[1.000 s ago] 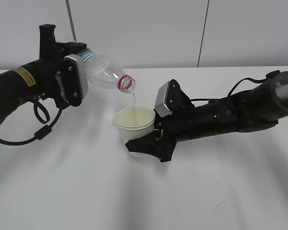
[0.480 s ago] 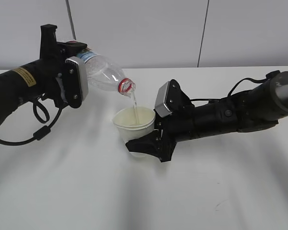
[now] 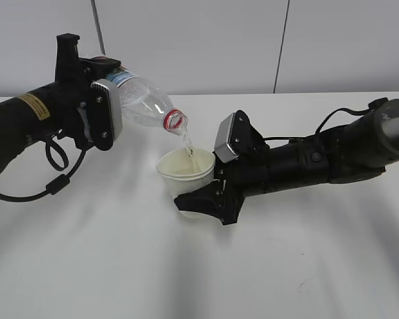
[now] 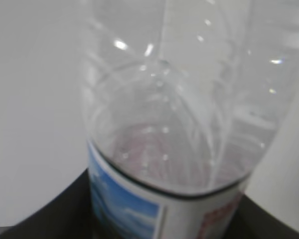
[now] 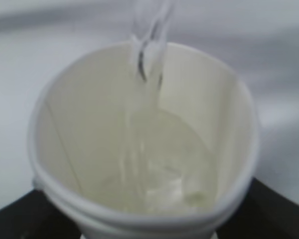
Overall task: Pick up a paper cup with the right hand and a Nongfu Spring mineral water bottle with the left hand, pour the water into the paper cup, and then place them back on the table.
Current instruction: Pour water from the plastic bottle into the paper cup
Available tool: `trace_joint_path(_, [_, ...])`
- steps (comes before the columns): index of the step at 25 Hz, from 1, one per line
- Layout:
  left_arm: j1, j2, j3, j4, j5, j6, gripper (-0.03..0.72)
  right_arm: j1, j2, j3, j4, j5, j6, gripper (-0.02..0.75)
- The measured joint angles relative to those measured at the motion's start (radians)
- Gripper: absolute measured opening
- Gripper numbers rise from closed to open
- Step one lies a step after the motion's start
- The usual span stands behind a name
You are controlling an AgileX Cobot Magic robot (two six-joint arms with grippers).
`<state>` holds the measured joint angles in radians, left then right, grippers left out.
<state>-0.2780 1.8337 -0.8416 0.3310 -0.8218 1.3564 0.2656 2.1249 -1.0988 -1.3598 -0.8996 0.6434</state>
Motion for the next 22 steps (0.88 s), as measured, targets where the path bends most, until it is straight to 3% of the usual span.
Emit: trace_joint_path(22, [0.0,0.0,0.0,0.002,-0.001,0.026,0.377,0.0,0.0,0.0,-0.001,0.004,0.0,0.504])
